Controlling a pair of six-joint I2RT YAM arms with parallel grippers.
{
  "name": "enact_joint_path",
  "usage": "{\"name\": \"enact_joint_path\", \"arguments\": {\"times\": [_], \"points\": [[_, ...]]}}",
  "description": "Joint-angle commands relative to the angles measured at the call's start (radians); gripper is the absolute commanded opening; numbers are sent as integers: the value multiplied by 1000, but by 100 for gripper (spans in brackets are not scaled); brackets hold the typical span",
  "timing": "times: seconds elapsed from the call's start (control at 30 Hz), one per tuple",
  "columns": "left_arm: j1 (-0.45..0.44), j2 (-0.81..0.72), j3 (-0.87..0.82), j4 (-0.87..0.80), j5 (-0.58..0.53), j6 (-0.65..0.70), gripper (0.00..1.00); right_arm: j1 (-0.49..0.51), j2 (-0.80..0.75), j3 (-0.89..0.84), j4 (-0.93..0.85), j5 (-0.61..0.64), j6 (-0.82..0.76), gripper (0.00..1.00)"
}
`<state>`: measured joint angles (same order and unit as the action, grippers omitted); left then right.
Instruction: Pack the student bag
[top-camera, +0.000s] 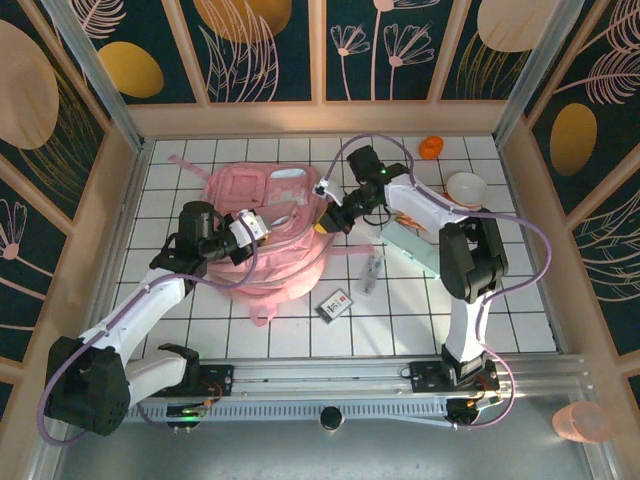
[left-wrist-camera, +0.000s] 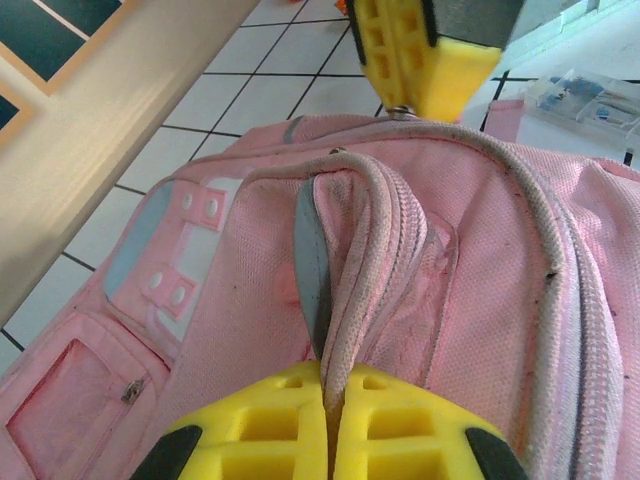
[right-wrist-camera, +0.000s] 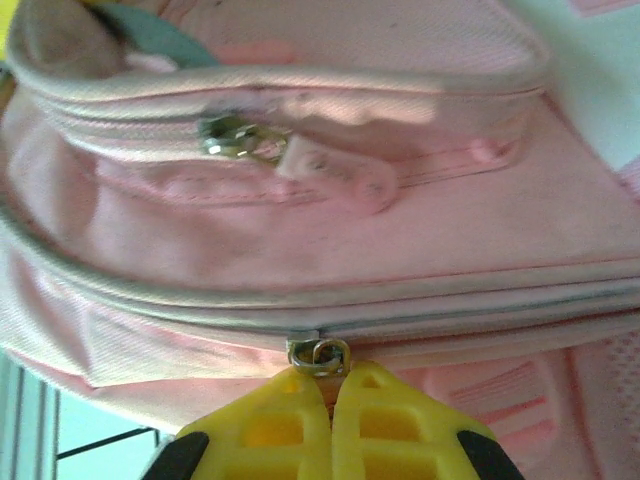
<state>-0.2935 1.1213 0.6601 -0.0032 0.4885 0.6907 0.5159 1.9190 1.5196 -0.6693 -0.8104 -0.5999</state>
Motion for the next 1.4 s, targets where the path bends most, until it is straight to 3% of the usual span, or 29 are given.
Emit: {"name": "enact_joint_path", "arguments": {"times": [0.0,0.07,0.4,0.5,0.6,0.77,1.0,1.23,1.37], "points": [[4,5,31,60,-14,-19,0,21,-40,-39,10,-82,93,0],[1,2,33,58,-1,-19,0,24,-38,-58,42,-105,120,2],[-1,-16,47,57,43,-24,0,10,-32,-143,159,-262,166,28],[-1,-22,44,55,38,-24,0,6,-41,-161,173,-275,181,29],[-1,-25,39,58,31,-25,0,-5,-61,-185,203,-283,220,24],[-2,-18,35,96,-36,-73,0,-7,-110,-230,281,-238,318,0],[-63,15,56,116,-218,-174,0,35,-198,-248,355,-108,423,0],[-143,35,71,213,-460,-402,0,118,-262,-259,404,6,525,0],[-176,51,100,174,-547,-450,0,141,-313,-297,462,31,611,0]]}}
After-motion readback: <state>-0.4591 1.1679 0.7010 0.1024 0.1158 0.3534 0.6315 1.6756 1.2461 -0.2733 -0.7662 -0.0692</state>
